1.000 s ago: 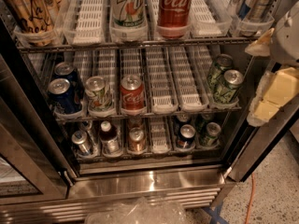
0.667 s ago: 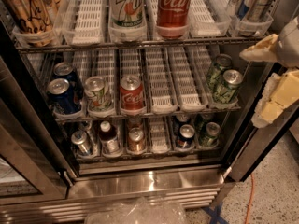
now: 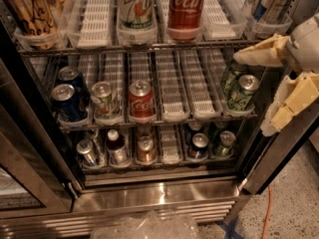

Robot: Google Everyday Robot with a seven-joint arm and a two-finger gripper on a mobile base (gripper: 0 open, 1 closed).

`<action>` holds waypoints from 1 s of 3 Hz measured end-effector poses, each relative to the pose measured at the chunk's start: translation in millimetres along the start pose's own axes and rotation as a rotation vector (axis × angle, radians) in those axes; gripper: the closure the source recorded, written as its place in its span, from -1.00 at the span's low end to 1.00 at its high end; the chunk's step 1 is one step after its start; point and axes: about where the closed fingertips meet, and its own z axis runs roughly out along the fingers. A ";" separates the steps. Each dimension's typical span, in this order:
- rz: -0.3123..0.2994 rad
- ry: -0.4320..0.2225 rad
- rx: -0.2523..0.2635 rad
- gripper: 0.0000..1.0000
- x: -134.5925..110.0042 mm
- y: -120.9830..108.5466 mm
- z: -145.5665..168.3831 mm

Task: Pick pepsi can from middle shelf of fridge

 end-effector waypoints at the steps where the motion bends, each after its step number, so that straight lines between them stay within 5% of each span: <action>1: 0.093 0.050 0.005 -1.00 -0.7 25.3 55.1; 3: 0.061 0.051 0.001 -1.00 -0.8 42.0 76.5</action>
Offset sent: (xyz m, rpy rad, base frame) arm -0.0368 0.0747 -0.0655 -0.0606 0.0995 -0.0669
